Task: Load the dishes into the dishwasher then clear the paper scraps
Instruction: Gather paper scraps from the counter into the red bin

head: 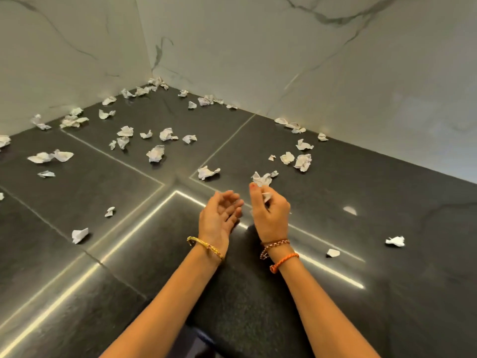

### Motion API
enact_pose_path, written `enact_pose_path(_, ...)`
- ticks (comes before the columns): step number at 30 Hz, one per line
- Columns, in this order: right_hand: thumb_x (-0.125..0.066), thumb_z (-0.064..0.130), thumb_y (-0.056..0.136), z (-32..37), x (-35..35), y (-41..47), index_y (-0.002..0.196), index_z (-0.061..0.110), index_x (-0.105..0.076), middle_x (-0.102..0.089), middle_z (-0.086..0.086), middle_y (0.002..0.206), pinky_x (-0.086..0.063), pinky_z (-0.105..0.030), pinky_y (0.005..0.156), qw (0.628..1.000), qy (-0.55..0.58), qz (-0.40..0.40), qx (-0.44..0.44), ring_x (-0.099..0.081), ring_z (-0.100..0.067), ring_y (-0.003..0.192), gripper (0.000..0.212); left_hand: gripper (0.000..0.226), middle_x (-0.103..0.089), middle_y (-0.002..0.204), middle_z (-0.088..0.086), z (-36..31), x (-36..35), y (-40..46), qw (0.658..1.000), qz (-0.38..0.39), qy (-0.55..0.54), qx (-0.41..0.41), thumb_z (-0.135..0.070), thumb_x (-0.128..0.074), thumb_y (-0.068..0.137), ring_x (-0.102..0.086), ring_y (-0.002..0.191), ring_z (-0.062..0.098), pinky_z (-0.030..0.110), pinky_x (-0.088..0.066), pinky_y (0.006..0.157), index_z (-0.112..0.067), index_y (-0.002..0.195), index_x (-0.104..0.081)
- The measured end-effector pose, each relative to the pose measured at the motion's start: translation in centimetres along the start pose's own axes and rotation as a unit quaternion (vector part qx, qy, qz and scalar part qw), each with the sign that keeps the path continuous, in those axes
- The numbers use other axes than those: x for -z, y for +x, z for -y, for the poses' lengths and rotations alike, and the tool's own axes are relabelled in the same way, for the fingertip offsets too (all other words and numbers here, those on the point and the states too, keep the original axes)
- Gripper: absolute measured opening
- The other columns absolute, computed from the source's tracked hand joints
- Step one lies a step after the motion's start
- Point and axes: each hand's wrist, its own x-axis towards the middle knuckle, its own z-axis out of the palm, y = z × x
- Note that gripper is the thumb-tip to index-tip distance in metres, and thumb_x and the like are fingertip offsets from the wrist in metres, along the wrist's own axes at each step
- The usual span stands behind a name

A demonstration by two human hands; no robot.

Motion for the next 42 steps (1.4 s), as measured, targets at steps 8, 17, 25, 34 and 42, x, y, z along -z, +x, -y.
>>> enact_pose_path(8,-0.050,0.046,0.078,0.2,2.0,0.8,0.078,0.020,-0.071,-0.065,0.000,0.092,-0.031,-0.018,0.078,0.983,-0.157,-0.018,0.096,-0.052,-0.014,0.094,0.033,0.040,-0.069,0.068,0.013,0.9,-3.2,0.8,0.956,0.140,-0.126,0.224,-0.034,-0.035,0.098,-0.069,0.056,0.023,0.030,-0.057,0.049,-0.004,0.092,-0.060)
enact_pose_path(17,-0.041,0.043,0.082,-2.2,14.5,1.4,0.093,0.022,-0.067,-0.063,0.015,0.093,-0.037,-0.027,0.091,0.952,-0.226,-0.204,-0.028,-0.056,-0.010,0.095,0.035,0.031,-0.057,0.086,0.012,3.7,-6.9,0.8,0.914,0.168,-0.145,0.339,-0.025,-0.041,0.096,-0.057,0.078,0.025,0.028,-0.054,0.051,-0.004,0.083,-0.060)
enact_pose_path(25,-0.054,0.026,0.091,-2.5,15.9,-3.0,0.123,0.008,-0.057,-0.045,-0.017,0.133,-0.023,-0.024,0.104,0.920,-0.361,0.085,-0.125,-0.038,-0.027,0.128,0.036,0.031,-0.063,0.085,0.020,4.2,-7.1,1.7,0.910,0.183,-0.199,0.316,-0.022,-0.044,0.095,-0.068,0.061,0.035,0.026,-0.056,0.049,0.002,0.087,-0.060)
enact_pose_path(34,-0.037,0.007,0.063,-2.8,13.3,-4.4,0.068,0.007,-0.074,-0.074,-0.007,0.075,-0.045,-0.022,0.075,0.901,-0.416,0.066,0.107,-0.071,-0.020,0.067,0.038,0.035,-0.067,0.087,0.021,3.8,-6.8,1.4,0.918,0.206,-0.186,0.284,-0.025,-0.043,0.096,-0.067,0.076,0.039,0.033,-0.057,0.051,0.003,0.089,-0.061)
enact_pose_path(42,-0.061,-0.012,0.079,0.0,14.2,-1.0,0.092,0.006,-0.067,-0.069,0.010,0.061,-0.054,-0.013,0.066,0.963,0.113,-0.141,-0.201,-0.066,0.000,0.065,0.023,0.033,-0.063,0.095,0.019,4.4,-7.0,1.0,0.932,0.210,-0.115,0.274,-0.024,-0.044,0.095,-0.069,0.072,0.036,0.042,-0.054,0.074,0.004,0.091,-0.061)
